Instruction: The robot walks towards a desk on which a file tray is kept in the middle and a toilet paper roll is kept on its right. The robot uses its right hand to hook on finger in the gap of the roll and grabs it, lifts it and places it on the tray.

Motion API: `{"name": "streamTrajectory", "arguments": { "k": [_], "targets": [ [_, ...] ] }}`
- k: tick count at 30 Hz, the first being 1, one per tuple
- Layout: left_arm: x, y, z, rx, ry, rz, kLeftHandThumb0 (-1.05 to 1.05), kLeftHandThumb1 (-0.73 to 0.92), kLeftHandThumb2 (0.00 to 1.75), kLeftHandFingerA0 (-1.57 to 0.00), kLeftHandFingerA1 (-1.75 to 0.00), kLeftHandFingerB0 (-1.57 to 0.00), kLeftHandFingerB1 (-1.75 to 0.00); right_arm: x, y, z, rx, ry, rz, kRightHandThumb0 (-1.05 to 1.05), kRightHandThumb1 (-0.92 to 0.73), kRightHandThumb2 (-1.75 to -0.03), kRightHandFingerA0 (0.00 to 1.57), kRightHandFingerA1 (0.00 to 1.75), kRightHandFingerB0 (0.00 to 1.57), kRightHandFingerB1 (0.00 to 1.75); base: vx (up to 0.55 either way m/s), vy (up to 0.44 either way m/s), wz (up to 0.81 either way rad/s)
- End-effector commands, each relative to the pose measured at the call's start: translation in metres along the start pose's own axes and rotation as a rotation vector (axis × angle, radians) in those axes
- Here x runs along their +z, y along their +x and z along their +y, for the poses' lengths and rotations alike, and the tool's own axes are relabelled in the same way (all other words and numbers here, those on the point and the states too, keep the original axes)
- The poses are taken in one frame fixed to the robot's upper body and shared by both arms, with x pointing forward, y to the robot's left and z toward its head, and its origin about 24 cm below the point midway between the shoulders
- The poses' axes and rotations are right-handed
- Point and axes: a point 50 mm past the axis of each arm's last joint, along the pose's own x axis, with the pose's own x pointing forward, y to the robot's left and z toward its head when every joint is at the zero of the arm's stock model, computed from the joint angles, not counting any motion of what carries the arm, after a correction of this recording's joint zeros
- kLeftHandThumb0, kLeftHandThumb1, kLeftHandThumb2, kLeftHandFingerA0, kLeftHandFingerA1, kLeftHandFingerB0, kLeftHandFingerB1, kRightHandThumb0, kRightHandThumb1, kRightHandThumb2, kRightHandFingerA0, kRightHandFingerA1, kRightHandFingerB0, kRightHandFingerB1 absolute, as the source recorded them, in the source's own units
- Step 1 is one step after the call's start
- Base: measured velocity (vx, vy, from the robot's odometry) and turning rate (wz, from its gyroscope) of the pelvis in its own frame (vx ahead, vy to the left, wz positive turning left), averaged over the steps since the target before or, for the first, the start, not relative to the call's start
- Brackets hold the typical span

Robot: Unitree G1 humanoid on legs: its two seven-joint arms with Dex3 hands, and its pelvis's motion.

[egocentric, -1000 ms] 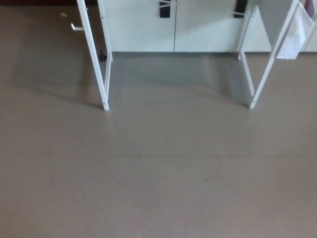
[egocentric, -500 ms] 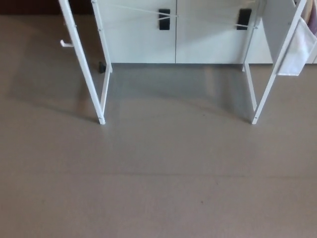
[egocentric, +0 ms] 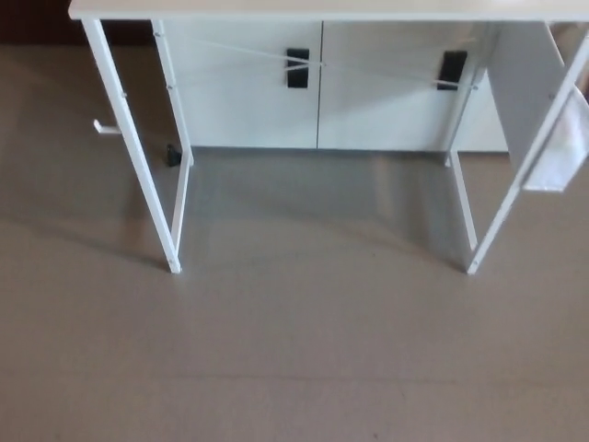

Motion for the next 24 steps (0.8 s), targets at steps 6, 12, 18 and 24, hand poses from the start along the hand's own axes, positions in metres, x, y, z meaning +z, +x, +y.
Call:
{"name": "streamTrajectory", "arguments": {
  "k": [6, 12, 18, 24],
  "targets": [
    [0.001, -0.003, 0.002, -0.003, 0.017, -0.036, -1.0, 0.92, 1.16, 0.0, -0.03, 0.0, 0.0, 0.004, -0.003, -0.004, 0.037, 0.034, 0.014, -0.5, -0.55, -0.79, 0.0, 0.34, 0.0, 0.0, 0.29, -0.067, 0.12],
    [0.001, -0.003, 0.001, 0.004, 0.037, -0.032, -0.96, 0.92, 1.16, 0.0, -0.06, 0.0, -0.01, 0.002, -0.004, -0.006, -0.003, -0.055, -0.016, -0.48, -0.57, -0.64, 0.05, 0.39, 0.0, 0.1, 0.43, -0.241, 0.25],
    [-0.002, -0.001, 0.001, 0.004, 0.018, -0.022, -0.98, 0.92, 1.16, 0.0, -0.05, 0.0, 0.0, 0.0, -0.007, -0.007, 0.04, 0.193, -0.054, -0.26, -0.55, -0.65, 0.0, 0.06, 0.0, 0.03, 0.37, -0.052, -0.02],
    [-0.001, -0.003, 0.001, 0.003, 0.031, -0.027, -0.96, 0.92, 1.18, 0.0, -0.06, 0.0, -0.03, 0.009, -0.001, -0.006, 0.008, -0.141, 0.076, -0.64, -0.59, -0.82, 0.03, 0.35, 0.0, 0.0, 0.43, 0.159, -0.27]
  ]
}}
